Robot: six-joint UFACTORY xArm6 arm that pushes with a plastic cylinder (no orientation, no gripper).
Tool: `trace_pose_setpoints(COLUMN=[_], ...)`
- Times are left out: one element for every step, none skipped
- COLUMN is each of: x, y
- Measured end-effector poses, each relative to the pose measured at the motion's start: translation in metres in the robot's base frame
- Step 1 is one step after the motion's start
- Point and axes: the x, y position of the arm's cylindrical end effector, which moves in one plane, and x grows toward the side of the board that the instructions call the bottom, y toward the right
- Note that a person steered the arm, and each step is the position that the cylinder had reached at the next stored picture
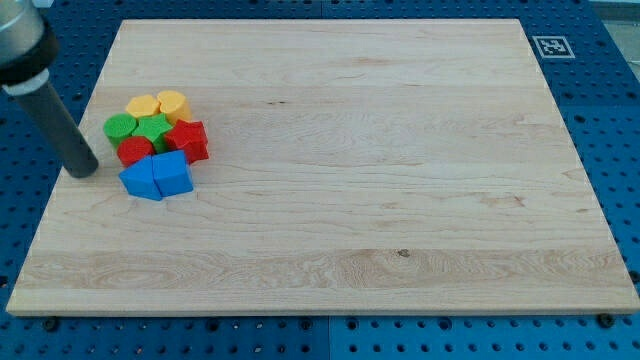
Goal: Point your arm at the center left
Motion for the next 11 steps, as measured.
trace_pose_setpoints(x=[0.017, 0.012, 0.001, -0.005, -0.005, -0.004, 0.014, 0.073, 0.099, 0.098, 0.083], y=[0.055, 0.127, 0.173, 0.231, 0.306, 0.325, 0.341, 0.357, 0.317, 0.256, 0.19])
